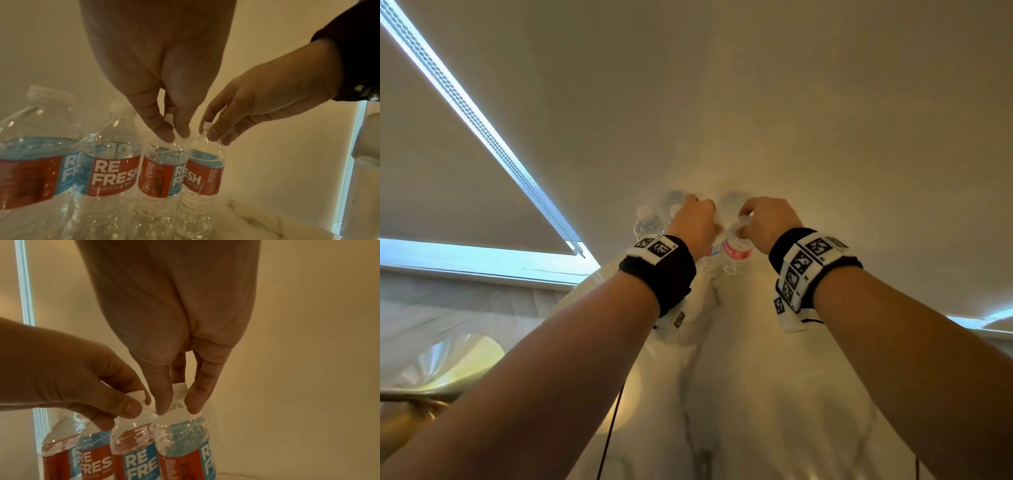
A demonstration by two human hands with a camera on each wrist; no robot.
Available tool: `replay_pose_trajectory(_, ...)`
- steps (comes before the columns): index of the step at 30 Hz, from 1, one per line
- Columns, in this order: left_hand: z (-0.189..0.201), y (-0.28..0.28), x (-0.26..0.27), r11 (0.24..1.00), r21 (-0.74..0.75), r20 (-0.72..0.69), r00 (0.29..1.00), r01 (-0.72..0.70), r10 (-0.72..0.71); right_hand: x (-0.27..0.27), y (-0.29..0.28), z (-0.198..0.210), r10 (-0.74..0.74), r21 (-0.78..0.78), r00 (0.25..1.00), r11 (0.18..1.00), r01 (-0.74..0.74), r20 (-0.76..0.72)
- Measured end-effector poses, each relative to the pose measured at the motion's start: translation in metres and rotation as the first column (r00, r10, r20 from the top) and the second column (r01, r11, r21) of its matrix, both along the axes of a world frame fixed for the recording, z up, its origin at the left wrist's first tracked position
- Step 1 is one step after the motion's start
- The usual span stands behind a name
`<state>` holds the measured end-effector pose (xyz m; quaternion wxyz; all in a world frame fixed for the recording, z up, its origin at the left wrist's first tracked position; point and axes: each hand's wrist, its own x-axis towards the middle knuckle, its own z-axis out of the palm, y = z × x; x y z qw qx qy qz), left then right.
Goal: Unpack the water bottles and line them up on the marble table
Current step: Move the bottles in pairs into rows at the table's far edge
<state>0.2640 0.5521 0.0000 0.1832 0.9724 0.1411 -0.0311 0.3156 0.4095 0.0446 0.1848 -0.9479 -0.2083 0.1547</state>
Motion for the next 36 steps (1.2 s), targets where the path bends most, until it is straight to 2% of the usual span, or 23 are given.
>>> replay_pose_trajectory(4, 0.01, -0.002, -0.007, 0.996, -0.056, 0.018, 0.998, -0.066, 0.067, -0.005, -0.009, 0.003, -0.025, 0.029, 0.998, 0.999, 0.027, -0.062)
replay_pose_trajectory(8, 0.028, -0.009, -0.045, 0.996, -0.078, 0.034, 0.998, -0.051, 0.054, -0.038, -0.034, 0.021, -0.033, 0.033, 0.996, 0.999, 0.036, -0.082)
replay_pose_trajectory(11, 0.046, -0.03, -0.102, 0.988, -0.149, 0.059, 0.998, 0.039, -0.031, -0.085, -0.061, 0.043, -0.021, 0.037, 0.994, 0.999, 0.025, -0.104)
replay_pose_trajectory(17, 0.072, -0.085, -0.248, 0.927, -0.302, -0.04, 0.969, 0.222, -0.244, -0.204, -0.126, 0.083, 0.112, 0.017, 0.974, 0.994, -0.111, -0.196)
replay_pose_trajectory(20, 0.073, -0.104, -0.307, 0.903, -0.361, -0.145, 0.942, 0.233, -0.301, -0.261, -0.152, 0.08, 0.195, 0.002, 0.925, 0.979, -0.205, -0.326)
replay_pose_trajectory(23, 0.065, -0.114, -0.343, 0.905, -0.36, -0.252, 0.911, 0.225, -0.326, -0.299, -0.165, 0.057, 0.298, -0.075, 0.866, 0.932, -0.355, -0.401)
replay_pose_trajectory(26, 0.053, -0.121, -0.362, 0.902, -0.357, -0.273, 0.897, 0.241, -0.348, -0.323, -0.172, 0.029, 0.337, -0.145, 0.87, 0.901, -0.409, -0.359)
replay_pose_trajectory(30, 0.041, -0.13, -0.365, 0.908, -0.324, -0.233, 0.908, 0.265, -0.348, -0.332, -0.17, 0.015, 0.346, -0.109, 0.904, 0.918, -0.382, -0.25)
replay_pose_trajectory(36, 0.048, -0.093, -0.32, 0.948, -0.257, -0.189, 0.953, 0.186, -0.238, -0.274, -0.13, 0.024, 0.312, -0.107, 0.937, 0.938, -0.33, -0.155)
